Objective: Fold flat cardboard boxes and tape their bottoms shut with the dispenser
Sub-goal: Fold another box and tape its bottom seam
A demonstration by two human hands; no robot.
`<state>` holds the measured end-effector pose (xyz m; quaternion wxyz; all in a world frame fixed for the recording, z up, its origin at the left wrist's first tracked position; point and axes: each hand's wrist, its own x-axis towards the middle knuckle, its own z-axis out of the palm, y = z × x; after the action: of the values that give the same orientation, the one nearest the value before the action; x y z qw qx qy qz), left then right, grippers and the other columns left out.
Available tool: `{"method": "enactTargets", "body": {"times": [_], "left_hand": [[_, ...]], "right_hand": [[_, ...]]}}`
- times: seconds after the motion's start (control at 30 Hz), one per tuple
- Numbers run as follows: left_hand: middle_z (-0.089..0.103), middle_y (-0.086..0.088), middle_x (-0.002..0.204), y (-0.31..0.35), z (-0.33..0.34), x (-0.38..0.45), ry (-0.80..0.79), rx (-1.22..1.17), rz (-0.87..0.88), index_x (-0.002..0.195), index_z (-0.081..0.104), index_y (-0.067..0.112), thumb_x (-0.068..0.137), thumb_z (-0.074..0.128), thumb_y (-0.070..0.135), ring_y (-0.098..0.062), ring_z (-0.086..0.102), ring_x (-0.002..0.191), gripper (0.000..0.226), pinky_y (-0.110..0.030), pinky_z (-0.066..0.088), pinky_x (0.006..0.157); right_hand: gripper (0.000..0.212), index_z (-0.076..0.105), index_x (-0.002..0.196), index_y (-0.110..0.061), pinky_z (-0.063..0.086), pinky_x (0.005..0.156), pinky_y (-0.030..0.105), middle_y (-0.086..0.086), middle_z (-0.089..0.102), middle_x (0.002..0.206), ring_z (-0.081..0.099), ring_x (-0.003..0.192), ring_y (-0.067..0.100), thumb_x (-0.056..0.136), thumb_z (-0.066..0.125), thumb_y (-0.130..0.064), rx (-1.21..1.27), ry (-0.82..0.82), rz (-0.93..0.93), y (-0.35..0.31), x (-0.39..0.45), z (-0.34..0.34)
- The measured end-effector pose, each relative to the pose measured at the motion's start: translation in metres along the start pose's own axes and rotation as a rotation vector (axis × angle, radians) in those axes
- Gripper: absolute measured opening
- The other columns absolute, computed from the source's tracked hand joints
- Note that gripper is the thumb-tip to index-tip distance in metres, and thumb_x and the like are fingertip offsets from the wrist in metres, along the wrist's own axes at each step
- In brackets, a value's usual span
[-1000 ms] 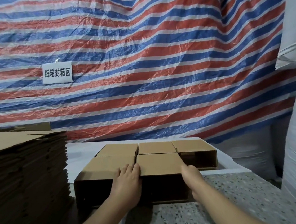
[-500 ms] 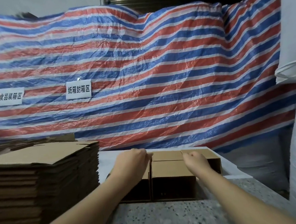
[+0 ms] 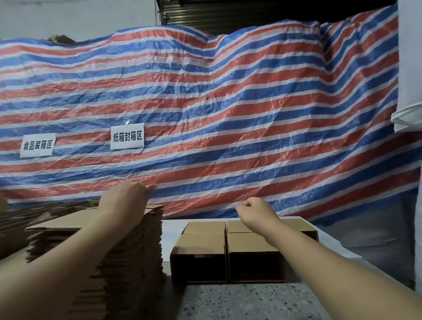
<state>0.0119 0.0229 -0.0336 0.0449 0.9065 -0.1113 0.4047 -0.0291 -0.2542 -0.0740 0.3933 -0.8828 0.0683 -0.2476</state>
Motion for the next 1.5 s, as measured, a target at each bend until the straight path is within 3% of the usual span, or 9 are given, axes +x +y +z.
{"method": "enactTargets", "body": {"times": [0.1, 0.23, 0.33, 0.6, 0.8, 0.93, 1.17, 1.4, 1.5], "left_hand": [[0.065, -0.006, 0.071, -0.012, -0.001, -0.005, -0.148, 0.007, -0.021, 0.071, 0.062, 0.010, 0.088, 0.003, 0.069, -0.019, 0.063, 0.065, 0.085, -0.035, 0.055, 0.067], [0.052, -0.008, 0.142, -0.028, 0.017, -0.015, -0.422, 0.212, -0.058, 0.139, 0.049, 0.022, 0.090, 0.016, 0.077, -0.026, 0.048, 0.129, 0.081, -0.043, 0.036, 0.106], [0.061, -0.001, 0.126, -0.034, 0.028, -0.027, -0.576, 0.137, -0.073, 0.131, 0.052, 0.022, 0.092, 0.029, 0.074, -0.019, 0.055, 0.107, 0.069, -0.036, 0.045, 0.091], [0.060, 0.001, 0.121, -0.030, 0.035, -0.045, -0.459, 0.237, -0.017, 0.128, 0.051, 0.029, 0.094, 0.037, 0.068, -0.021, 0.055, 0.112, 0.054, -0.038, 0.043, 0.098], [0.063, 0.006, 0.108, -0.022, 0.026, -0.061, -0.310, 0.185, 0.042, 0.097, 0.048, 0.033, 0.098, 0.039, 0.056, -0.016, 0.055, 0.102, 0.025, -0.034, 0.042, 0.093], [0.066, 0.008, 0.107, -0.016, 0.010, -0.066, -0.123, 0.179, 0.151, 0.107, 0.058, 0.031, 0.103, 0.037, 0.040, -0.016, 0.060, 0.102, 0.024, -0.032, 0.045, 0.091], [0.063, 0.003, 0.075, 0.014, -0.047, -0.044, 0.176, -0.304, 0.174, 0.106, 0.070, 0.021, 0.100, 0.054, 0.030, -0.021, 0.056, 0.063, 0.020, -0.031, 0.039, 0.053], [0.070, 0.015, 0.082, 0.049, -0.084, -0.033, 0.112, -0.728, 0.209, 0.095, 0.072, 0.032, 0.097, 0.059, 0.029, -0.002, 0.063, 0.078, 0.014, -0.017, 0.046, 0.064], [0.068, -0.016, 0.089, 0.054, -0.088, -0.032, -0.001, -0.854, 0.204, 0.094, 0.071, 0.018, 0.091, 0.057, 0.049, -0.026, 0.064, 0.078, 0.034, -0.034, 0.048, 0.067]], "right_hand": [[0.027, 0.051, 0.075, -0.015, 0.036, 0.060, 0.031, 0.001, 0.051, 0.073, 0.047, 0.067, 0.017, 0.096, 0.045, -0.030, -0.010, -0.008, -0.025, -0.011, -0.004, -0.003], [0.026, 0.053, 0.077, -0.014, 0.036, 0.055, 0.027, 0.001, 0.052, 0.074, 0.047, 0.064, 0.015, 0.097, 0.045, -0.030, 0.000, -0.022, -0.031, -0.014, -0.009, -0.004], [0.027, 0.050, 0.074, -0.015, 0.034, 0.054, 0.027, 0.000, 0.050, 0.072, 0.045, 0.063, 0.015, 0.097, 0.045, -0.028, -0.007, -0.026, -0.030, -0.013, -0.013, -0.003], [0.028, 0.045, 0.070, -0.016, 0.033, 0.057, 0.030, -0.001, 0.046, 0.071, 0.042, 0.064, 0.016, 0.096, 0.045, -0.026, -0.001, -0.072, -0.033, -0.010, -0.019, 0.004], [0.026, 0.050, 0.076, -0.016, 0.036, 0.058, 0.028, 0.000, 0.052, 0.078, 0.047, 0.068, 0.015, 0.098, 0.046, -0.030, -0.015, -0.087, -0.001, -0.008, -0.020, 0.007], [0.027, 0.049, 0.076, -0.016, 0.035, 0.058, 0.029, 0.001, 0.050, 0.077, 0.046, 0.068, 0.015, 0.098, 0.046, -0.030, -0.009, -0.097, -0.002, -0.008, -0.022, 0.008], [0.034, 0.047, 0.073, -0.016, 0.033, 0.057, 0.030, 0.000, 0.047, 0.071, 0.044, 0.064, 0.016, 0.101, 0.043, -0.034, 0.088, 0.008, -0.036, -0.015, -0.019, -0.007], [0.060, 0.041, 0.144, -0.016, 0.039, 0.089, 0.039, 0.000, 0.048, 0.121, 0.049, 0.106, 0.019, 0.104, 0.028, -0.058, 0.450, 0.245, -0.048, -0.025, -0.010, -0.053], [0.065, 0.036, 0.151, -0.022, 0.039, 0.101, 0.041, 0.003, 0.047, 0.148, 0.048, 0.132, 0.027, 0.104, 0.019, -0.062, 0.575, 0.283, -0.087, -0.026, -0.006, -0.076]]}}
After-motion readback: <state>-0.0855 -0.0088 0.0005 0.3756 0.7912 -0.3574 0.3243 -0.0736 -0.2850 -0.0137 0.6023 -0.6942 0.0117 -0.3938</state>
